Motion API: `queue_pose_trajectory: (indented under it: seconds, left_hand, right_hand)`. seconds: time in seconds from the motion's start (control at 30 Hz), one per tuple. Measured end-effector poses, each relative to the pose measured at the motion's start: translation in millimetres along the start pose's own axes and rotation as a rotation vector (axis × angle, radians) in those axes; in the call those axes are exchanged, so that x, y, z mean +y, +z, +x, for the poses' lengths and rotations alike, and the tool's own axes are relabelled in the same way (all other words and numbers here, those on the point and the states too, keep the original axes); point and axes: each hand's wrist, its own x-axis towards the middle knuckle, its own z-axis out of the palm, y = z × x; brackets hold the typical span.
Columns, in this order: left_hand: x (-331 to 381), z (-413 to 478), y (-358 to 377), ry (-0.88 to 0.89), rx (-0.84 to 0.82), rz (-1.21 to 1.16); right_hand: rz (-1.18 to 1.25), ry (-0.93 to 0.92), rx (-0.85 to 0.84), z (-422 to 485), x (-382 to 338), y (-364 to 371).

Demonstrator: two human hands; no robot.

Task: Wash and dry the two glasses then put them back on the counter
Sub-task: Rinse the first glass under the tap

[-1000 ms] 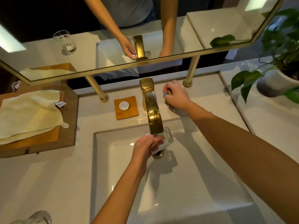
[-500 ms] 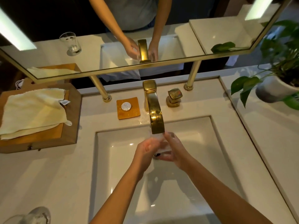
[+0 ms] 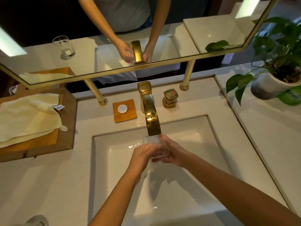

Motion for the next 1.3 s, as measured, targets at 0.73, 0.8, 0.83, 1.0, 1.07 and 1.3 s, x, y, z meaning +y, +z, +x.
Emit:
queue_pose_trajectory:
  seconds: [0.73,0.8,0.83,1.0,1.07,1.3]
  left_hand:
    - [-22.2,9.5,10.8,0.084,0.145,0.087]
    - [-20.9,11.3,9.8,0.094,0.231,0.216]
    - [-20.3,10.7,6.7,0.092,0.266,0.284]
    - [-3.4,7.2,12.7,0.111,0.225,0.323]
    - [7.8,9.1,42.7,0.033,0.302,0.381]
    - [-14.0,9.1,3.8,-0.009,0.292,0.224]
  right_hand:
    - [0.137,-0.049,0.135,2.2,4.8,15.3]
    - [-0.146,-0.241,0.356,-1.3,-5.7,11.3]
    - [-0.216,-0.400,0.462,-6.6,-11.5,7.4]
    - [-0.947,-0.550,0.172,-42.3,-33.8,14.3]
    - [-1.325,-0.374,0.167,-33.6,-26.1,29.6]
    - [-1.198,-0.512,0.147,-28.9,-12.6,30.5]
